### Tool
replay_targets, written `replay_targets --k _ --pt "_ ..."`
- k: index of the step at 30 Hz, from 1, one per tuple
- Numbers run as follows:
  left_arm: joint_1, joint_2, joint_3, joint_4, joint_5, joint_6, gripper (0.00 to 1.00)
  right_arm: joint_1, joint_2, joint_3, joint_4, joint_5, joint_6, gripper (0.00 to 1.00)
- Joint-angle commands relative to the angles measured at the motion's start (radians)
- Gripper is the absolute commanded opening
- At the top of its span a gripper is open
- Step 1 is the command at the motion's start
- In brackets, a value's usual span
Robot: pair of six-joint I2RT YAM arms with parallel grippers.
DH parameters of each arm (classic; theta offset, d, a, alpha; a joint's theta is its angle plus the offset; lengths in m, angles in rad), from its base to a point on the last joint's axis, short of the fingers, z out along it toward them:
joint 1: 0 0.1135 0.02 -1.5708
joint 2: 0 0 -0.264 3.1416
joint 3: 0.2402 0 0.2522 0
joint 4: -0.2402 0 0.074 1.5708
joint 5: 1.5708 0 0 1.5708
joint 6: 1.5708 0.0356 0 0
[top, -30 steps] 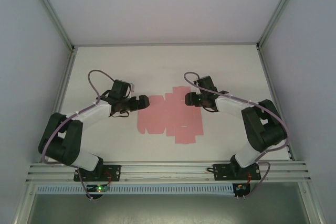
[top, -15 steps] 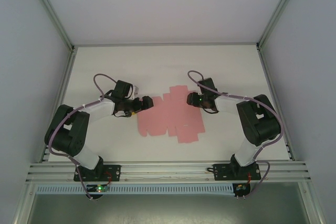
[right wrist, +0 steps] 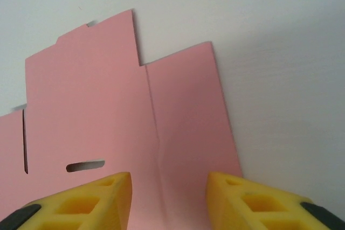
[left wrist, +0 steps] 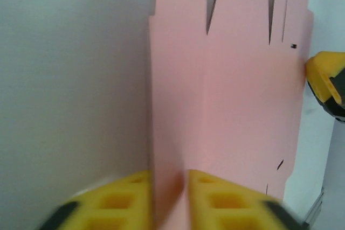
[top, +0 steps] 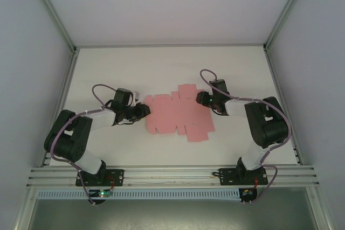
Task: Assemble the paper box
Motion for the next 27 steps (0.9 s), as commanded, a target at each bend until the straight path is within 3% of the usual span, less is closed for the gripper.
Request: replay_targets --k 1,6,8,14,17,22,27 --pt "-0.023 -0.081 0.028 0.128 0.070 0.033 0.00 0.007 -0.018 -0.047 -0.204 -0.105 -0.077 0.48" --pt "-0.023 -0.190 0.021 0.146 0.088 0.081 0.00 -0.021 -0.245 -0.020 -0.204 -0.216 -0.218 0.66" --pt "-0.023 -0.255 -0.009 0.209 0.121 0.077 0.00 -0.063 -0.332 -0.039 -0.183 -0.287 -0.231 0.71" --pt "-0.026 -0.531 -0.100 0.296 0.173 0.128 0.00 -0.209 -0.514 -0.110 -0.162 -0.542 -0.293 0.98" --pt "-0.026 -0.693 -0.135 0.269 0.146 0.151 0.00 -0.265 -0.580 -0.121 -0.143 -0.671 -0.306 0.98" --pt "-0.032 -0.861 -0.146 0.262 0.179 0.112 0.00 -0.294 -0.603 -0.170 0.088 -0.936 -0.272 0.97" --pt "-0.032 -0.913 -0.148 0.234 0.133 0.112 0.00 -0.289 -0.583 -0.194 0.336 -1.098 -0.121 0.80"
